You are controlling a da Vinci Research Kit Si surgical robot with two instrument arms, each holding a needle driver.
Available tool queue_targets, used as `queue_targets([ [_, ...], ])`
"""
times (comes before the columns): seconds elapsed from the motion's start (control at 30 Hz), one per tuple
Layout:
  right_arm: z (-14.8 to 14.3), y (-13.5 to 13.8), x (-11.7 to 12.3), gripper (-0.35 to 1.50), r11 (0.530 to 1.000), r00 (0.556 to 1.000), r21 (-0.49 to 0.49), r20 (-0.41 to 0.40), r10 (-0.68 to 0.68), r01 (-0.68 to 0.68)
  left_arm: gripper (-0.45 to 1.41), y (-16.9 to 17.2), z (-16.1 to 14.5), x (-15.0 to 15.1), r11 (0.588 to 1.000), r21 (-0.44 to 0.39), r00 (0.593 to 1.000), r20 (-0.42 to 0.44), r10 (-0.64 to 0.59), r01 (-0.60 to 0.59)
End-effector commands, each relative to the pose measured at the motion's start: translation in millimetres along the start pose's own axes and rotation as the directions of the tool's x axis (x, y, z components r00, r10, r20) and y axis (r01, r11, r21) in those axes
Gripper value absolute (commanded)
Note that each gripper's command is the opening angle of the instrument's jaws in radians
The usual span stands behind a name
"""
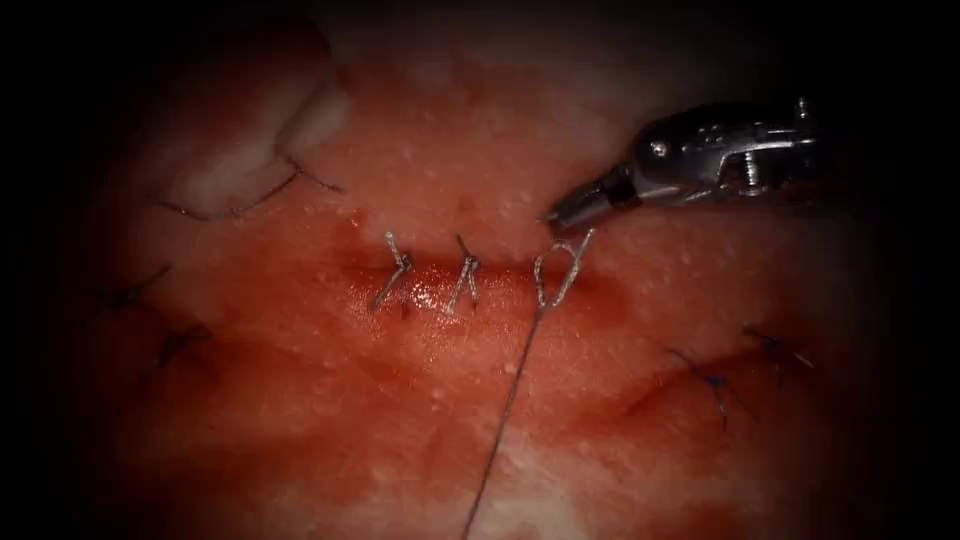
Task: Wound Closure
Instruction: Tension the knot.
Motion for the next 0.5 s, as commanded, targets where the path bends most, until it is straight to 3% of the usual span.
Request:
queue_targets([
  [0.03,0.7,0.3,0.1,-0.35,1.000,1.000,-0.002,-0.003,-0.001,0.001,-0.45,0.4,0.8,-0.3,1.000,-0.003,1.000,0.000,-0.002,0.002],
  [0.3,0.4,1.4,0.3,-0.35,0.994,0.997,-0.088,-0.049,0.058,-0.063,-0.45,2.7,1.0,1.4,1.000,-0.018,1.000,-0.003,0.001,-0.001],
  [0.5,1.0,1.4,0.7,-0.35,0.993,0.995,-0.089,-0.073,0.071,-0.078,-0.45,5.2,0.7,2.9,0.999,-0.032,1.000,-0.008,0.006,-0.006],
])
